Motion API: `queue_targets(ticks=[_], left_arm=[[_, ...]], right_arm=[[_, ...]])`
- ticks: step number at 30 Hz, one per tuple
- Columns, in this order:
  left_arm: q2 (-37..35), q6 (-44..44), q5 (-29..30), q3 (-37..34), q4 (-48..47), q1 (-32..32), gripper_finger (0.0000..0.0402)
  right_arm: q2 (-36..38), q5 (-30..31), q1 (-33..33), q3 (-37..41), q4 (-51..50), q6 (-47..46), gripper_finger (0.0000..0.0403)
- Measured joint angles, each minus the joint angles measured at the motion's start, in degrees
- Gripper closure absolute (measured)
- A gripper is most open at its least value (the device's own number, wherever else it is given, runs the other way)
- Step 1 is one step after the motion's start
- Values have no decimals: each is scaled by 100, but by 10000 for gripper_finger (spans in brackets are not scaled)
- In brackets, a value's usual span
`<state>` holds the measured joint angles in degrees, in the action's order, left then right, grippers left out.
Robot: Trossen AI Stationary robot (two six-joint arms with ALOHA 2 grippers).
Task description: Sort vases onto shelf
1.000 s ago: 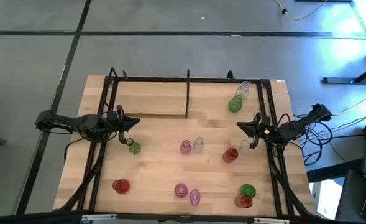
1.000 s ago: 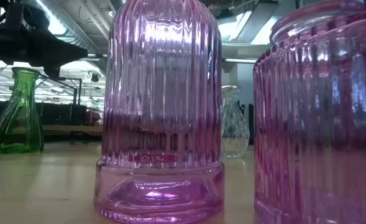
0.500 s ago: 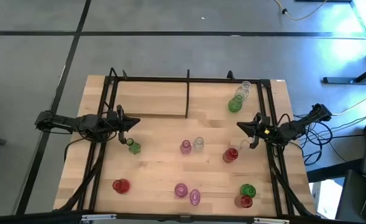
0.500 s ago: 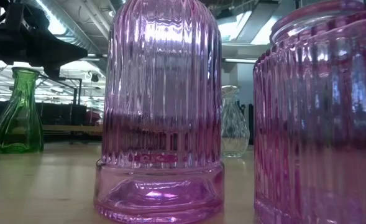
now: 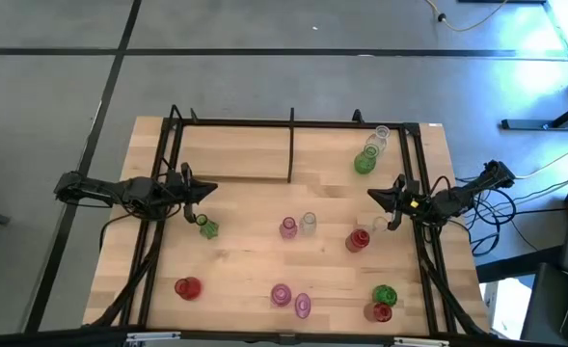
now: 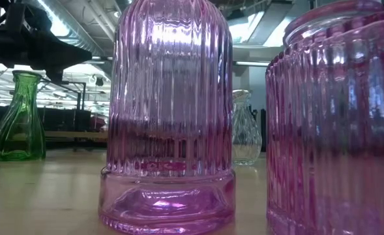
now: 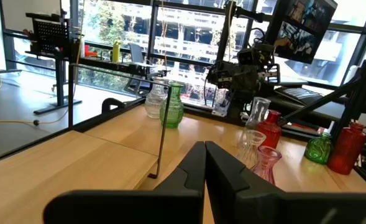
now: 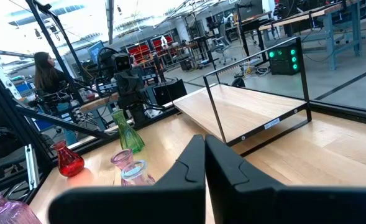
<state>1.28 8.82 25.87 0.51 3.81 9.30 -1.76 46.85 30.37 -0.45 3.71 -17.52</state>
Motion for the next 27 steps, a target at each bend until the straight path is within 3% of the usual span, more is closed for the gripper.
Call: queue_targets(ticks=[27], left_arm=[[-2, -1, 2, -1, -2, -2, 401]], right_arm=[[-2, 0, -1, 9, 155, -26, 403]])
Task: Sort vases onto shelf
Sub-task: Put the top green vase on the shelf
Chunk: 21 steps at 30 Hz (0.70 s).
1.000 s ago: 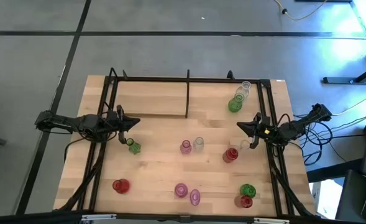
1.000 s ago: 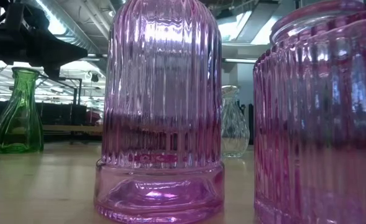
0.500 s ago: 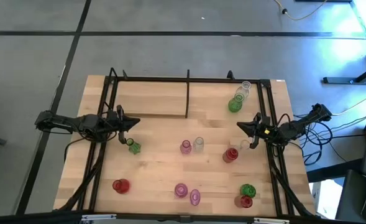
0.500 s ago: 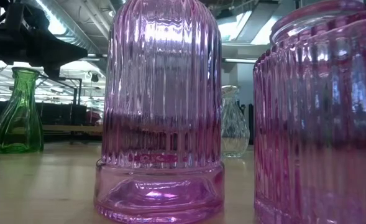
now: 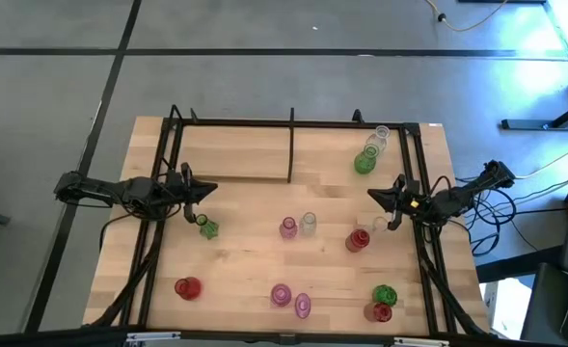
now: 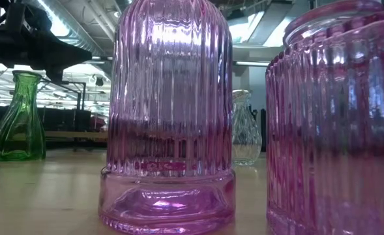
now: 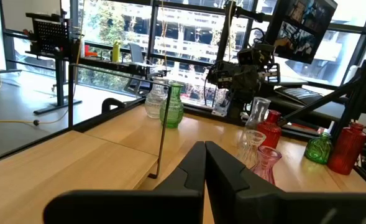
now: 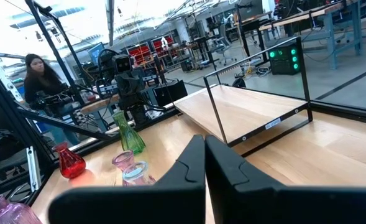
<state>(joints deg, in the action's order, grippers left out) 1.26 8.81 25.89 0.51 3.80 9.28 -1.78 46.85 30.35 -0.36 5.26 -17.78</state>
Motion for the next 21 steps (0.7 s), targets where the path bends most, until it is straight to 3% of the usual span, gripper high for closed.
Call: queue_targets(ticks=[15, 21], left_arm=[[0, 98, 152, -2, 421, 1, 401], [1, 2382, -44, -2, 997, 2, 401]], right_arm=[[2, 70, 2, -2, 1491, -738, 403], [2, 431, 0, -2, 2626, -1104, 403]])
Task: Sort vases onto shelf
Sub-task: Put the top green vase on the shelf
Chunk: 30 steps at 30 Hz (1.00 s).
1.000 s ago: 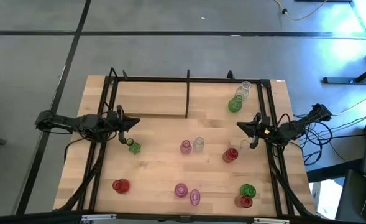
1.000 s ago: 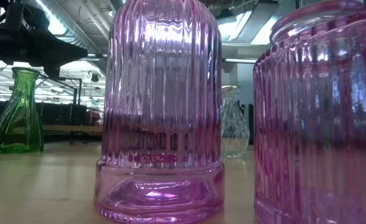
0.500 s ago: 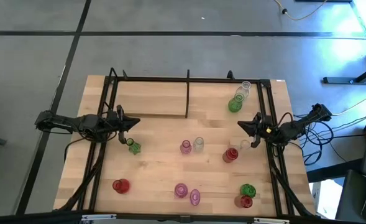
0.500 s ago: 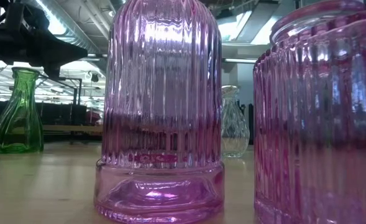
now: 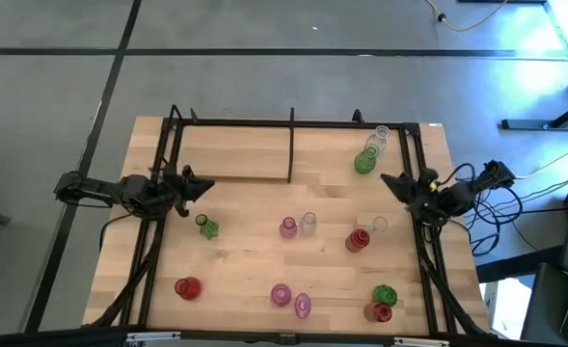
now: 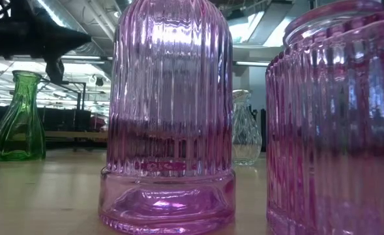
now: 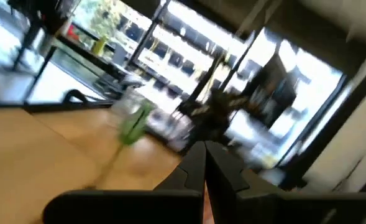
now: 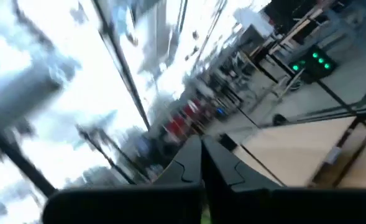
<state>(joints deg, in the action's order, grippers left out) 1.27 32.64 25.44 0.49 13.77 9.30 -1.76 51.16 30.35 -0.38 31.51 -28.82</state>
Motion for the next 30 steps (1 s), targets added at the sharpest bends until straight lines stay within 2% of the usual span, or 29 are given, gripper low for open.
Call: queue_targets(ticks=[3, 5, 12, 18, 20, 24, 28, 30], left_arm=[[-1, 851, 68, 0, 474, -2, 401], [-1, 1121, 75, 2, 719, -2, 401], [-1, 1517, 181, 2, 834, 0, 401], [-1, 1477, 789, 2, 1161, -2, 401], [1, 1240, 721, 2, 1578, -2, 401], [1, 465, 223, 259, 2323, -2, 401], [107, -635, -153, 1355, 1975, -2, 401], [332, -1255, -254, 2121, 1396, -2, 401]], right_arm=[[0, 68, 0, 0, 452, -23, 403], [0, 85, 0, 0, 504, 54, 403], [-2, 225, 0, 0, 512, -90, 403], [-2, 109, -2, 0, 940, 10, 403], [-2, -69, 0, -2, 1250, 237, 402], [-4, -312, 0, -193, 1671, 750, 388], [-304, -378, 0, -956, 1621, 1600, 341], [-658, -376, 0, -1498, 1608, 2229, 307]])
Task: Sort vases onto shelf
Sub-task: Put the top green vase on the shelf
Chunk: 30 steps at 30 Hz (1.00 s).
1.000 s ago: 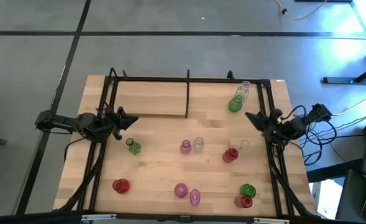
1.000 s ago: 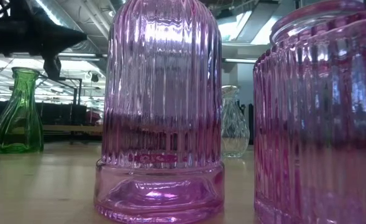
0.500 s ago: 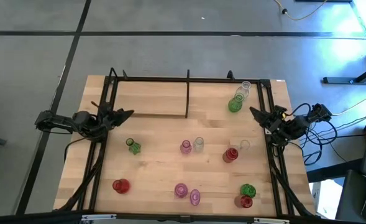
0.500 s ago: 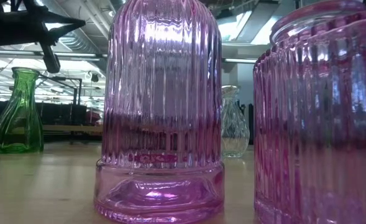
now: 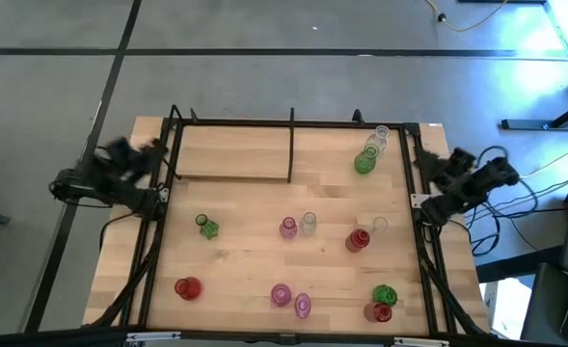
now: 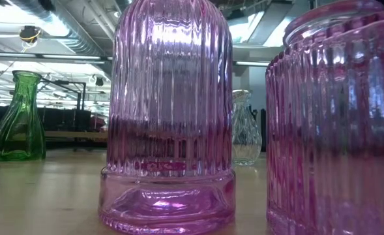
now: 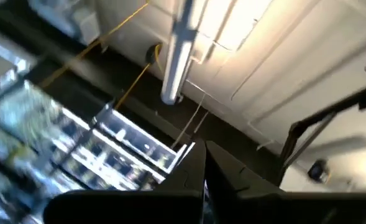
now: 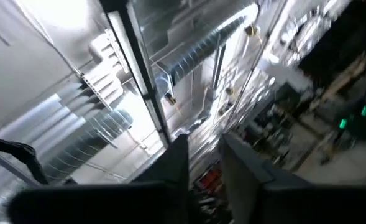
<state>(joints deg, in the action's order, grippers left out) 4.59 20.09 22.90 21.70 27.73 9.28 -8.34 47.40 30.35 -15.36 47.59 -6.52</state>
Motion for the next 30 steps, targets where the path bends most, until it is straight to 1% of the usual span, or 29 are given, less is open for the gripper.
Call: queue_targets(ticks=[3, 5, 7, 10, 13, 15, 17, 20, 22, 24, 27, 30], left_arm=[[572, -743, 5, 1353, -1505, 0, 401], [1094, -1128, 156, 2262, -2653, 0, 401], [1633, -1427, 446, 3032, -3754, 0, 401], [2369, -1739, 892, 3977, -4926, 2, 401], [2912, -1919, 1320, 4609, -5665, 2, 401], [3165, -1922, 1414, 4860, -6017, 0, 401], [3324, -1947, 1466, 4990, -6216, 2, 401], [3444, -2117, 1514, 5002, -6279, 2, 400], [3529, -2069, 1545, 5004, -6323, 2, 389], [3576, -2067, 1632, 5002, -6336, 2, 369], [3662, -2071, 1932, 5002, -6333, 2, 326], [3674, -2071, 2259, 5002, -6333, 2, 276]], right_arm=[[-683, 191, 0, -1020, -324, 1048, 251], [-1197, 473, 0, -1823, -992, 1569, 217], [-1768, 887, 0, -2666, -2034, 1926, 190], [-2689, 1418, 0, -3901, -3924, 2159, 168], [-3594, 2083, 0, -4953, -5516, 2138, 166], [-4062, 2629, 0, -5525, -6430, 1887, 168], [-4394, 3102, 0, -6009, -7334, 1368, 169], [-4691, 3441, -134, -6572, -8448, 291, 163], [-4822, 3398, -313, -6797, -8969, -452, 154], [-4856, 3109, -542, -6903, -9399, -1138, 145], [-4854, 2434, -1140, -6952, -9890, -1917, 138], [-4887, 1489, -2064, -6950, -10533, -2499, 141]])
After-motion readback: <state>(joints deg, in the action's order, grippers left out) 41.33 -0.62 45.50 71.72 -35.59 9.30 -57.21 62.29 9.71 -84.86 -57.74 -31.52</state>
